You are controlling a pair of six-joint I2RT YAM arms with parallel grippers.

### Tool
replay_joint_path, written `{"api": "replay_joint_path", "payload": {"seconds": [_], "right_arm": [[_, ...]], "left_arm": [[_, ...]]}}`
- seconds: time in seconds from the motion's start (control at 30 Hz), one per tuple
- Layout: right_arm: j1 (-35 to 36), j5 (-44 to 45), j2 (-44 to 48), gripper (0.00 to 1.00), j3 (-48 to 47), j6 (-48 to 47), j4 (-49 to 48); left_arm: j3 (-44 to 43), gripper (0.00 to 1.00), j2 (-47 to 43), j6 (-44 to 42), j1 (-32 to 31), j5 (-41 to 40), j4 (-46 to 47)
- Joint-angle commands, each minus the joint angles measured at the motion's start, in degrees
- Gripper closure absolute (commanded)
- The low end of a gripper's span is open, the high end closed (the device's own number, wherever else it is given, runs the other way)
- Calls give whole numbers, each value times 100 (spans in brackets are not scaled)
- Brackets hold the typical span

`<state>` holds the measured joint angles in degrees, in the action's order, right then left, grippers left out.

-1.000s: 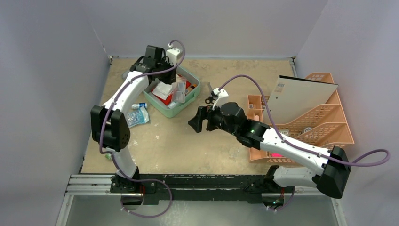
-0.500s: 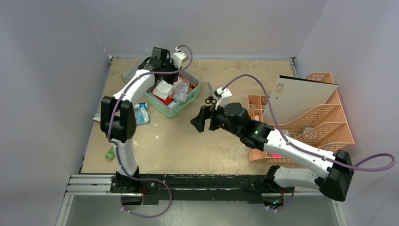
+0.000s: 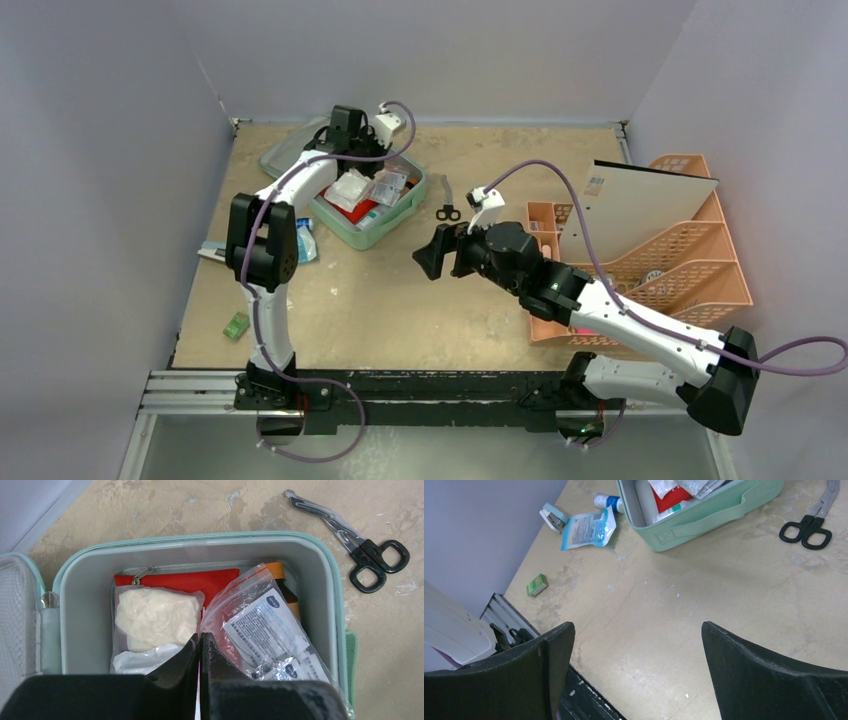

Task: Organize the medicine kit
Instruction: Place the medical item at the medicine box.

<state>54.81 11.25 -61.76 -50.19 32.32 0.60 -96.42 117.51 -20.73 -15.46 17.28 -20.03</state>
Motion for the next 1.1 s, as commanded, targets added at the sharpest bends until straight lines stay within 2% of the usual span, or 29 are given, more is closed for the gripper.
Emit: {"api": "replay_joint_path", "payload": {"seconds": [0.0,0.37,0.77,0.87,1.07], "right_arm": [[30,300,228,1,77,-16,-151],[28,334,187,1,80,-24,-163],[30,308,180,1,54,-24,-141],[28,309,187,1,62,-30,-130],[26,299,184,1,47,-51,-130]], "left_arm": [[-186,100,185,-202,-10,27,439],[15,100,228,-302,-18,228,966],[-109,98,363,-244,-16,358,936],[-194,94,378,-138,-18,387,914],[-140,74,128,21,-18,124,799]]}}
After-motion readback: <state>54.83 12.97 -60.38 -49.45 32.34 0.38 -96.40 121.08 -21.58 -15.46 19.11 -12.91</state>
